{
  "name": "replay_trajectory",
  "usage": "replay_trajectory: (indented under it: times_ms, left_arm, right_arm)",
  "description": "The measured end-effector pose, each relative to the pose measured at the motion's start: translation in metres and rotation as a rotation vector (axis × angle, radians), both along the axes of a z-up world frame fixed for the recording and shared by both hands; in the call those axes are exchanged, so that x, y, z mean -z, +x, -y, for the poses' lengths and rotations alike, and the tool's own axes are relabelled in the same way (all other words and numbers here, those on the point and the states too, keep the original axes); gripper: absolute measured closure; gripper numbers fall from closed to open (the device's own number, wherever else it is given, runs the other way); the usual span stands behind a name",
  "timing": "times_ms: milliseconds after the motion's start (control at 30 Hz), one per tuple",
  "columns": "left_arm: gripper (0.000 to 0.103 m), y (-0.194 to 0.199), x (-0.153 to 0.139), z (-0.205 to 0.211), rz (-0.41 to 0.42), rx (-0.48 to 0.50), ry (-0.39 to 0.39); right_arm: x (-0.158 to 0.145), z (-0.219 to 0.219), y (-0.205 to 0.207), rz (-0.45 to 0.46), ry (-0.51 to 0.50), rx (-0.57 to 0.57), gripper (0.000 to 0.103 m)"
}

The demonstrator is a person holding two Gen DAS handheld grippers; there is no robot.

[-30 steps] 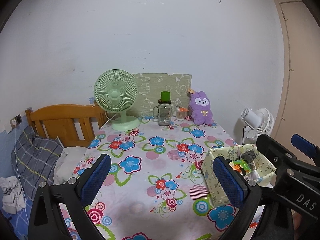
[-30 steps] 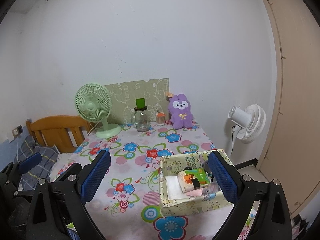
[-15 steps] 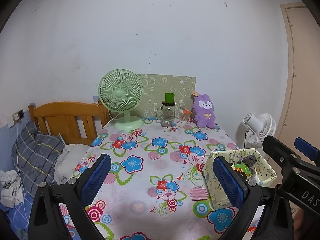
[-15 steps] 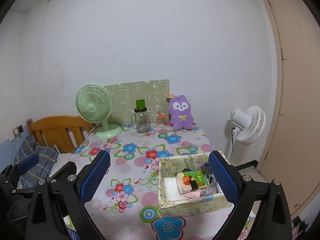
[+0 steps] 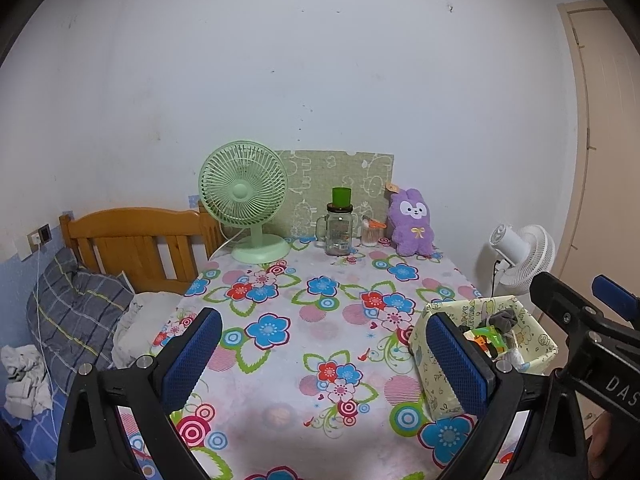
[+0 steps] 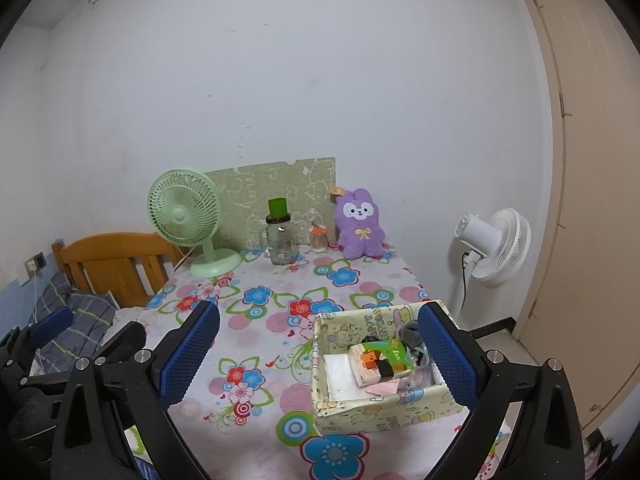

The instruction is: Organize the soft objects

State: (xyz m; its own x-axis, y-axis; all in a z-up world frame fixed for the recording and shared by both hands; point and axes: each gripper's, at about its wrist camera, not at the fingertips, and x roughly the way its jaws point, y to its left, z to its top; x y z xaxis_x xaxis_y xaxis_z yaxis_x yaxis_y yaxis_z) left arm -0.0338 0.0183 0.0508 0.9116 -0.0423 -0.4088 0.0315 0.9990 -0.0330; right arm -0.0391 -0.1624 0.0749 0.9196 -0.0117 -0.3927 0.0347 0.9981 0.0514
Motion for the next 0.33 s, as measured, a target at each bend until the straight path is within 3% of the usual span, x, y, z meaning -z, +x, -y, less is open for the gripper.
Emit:
replay_trajectory:
  times_ms: [333]
  left_arm:
    - [0.000, 0.0034, -0.0009, 0.0023, 0.002, -0.005, 0.009]
  right_arm:
    - [0.0021, 0.0062, 0.0021, 0.001, 0.009, 0.009, 0.001]
